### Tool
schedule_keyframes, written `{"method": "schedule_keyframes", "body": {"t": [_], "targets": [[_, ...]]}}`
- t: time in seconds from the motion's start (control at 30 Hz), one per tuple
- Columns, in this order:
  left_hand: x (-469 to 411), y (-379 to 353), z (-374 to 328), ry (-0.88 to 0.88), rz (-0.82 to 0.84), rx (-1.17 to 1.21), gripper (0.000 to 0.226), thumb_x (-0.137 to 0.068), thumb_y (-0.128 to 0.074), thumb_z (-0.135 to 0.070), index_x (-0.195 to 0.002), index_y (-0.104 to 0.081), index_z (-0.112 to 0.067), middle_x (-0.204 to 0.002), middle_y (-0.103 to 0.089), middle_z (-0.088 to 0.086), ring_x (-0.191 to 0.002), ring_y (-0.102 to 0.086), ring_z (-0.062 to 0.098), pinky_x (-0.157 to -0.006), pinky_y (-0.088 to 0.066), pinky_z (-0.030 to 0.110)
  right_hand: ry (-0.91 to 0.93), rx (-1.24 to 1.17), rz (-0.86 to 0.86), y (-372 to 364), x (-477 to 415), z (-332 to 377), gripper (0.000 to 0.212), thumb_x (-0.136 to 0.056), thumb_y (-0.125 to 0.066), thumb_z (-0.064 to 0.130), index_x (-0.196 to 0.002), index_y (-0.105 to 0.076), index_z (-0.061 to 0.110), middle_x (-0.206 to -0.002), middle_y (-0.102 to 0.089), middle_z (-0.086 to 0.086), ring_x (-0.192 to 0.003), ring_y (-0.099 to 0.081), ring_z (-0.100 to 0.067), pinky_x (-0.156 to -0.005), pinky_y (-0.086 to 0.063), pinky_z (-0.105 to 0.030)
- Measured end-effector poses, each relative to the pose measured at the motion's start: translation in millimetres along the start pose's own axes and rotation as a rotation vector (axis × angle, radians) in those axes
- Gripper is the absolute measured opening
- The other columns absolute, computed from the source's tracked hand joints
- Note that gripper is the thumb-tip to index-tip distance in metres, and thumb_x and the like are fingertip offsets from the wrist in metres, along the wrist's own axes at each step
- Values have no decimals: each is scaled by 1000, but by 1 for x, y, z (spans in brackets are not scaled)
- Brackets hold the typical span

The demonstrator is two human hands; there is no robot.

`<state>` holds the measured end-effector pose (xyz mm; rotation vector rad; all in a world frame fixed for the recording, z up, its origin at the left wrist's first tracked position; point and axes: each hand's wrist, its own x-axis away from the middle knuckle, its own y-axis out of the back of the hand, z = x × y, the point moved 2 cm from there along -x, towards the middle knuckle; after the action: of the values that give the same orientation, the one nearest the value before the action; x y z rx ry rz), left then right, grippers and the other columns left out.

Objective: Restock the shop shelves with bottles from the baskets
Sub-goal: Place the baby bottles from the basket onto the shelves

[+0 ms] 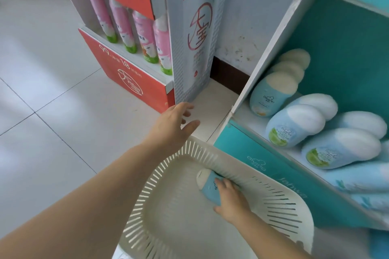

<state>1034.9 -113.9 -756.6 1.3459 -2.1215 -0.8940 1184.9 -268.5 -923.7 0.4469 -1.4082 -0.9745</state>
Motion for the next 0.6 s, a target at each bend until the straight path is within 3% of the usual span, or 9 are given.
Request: {"method": "schedule_keyframes", "body": {"t": [0.13,0.3,0.6], "targets": [[3,-1,11,4,17,-6,40,-91,-53,-34,-129,-46,-22,-112,-55,-6,-95,-56,9,-84,-48,26,-32,27,-36,-10,-14,2,81,-83,-65,34,-147,-18,21,-145,-28,-5,-131,-34,-24,-107,-33,-33],[7,-1,26,33,11,-35,40,-91,-54,-34,-129,-46,-23,-108,-51,-10,-91,-53,6,-80,-39,20,-37,97,-102,-20,-23,4,88,-80,-67,33,-149,-13,19,-144,-31,-3,-131,-32,-24,-105,-35,-34],[8,-3,26,37,7,-25,41,-91,-55,-34,-129,-47,-22,-106,-49,-11,-92,-54,8,-84,-47,25,5,185,-24,-24,-30,0,85,-77,-70,28,-144,-21,15,-144,-32,-5,-134,-31,-24,-111,-28,-35]]}}
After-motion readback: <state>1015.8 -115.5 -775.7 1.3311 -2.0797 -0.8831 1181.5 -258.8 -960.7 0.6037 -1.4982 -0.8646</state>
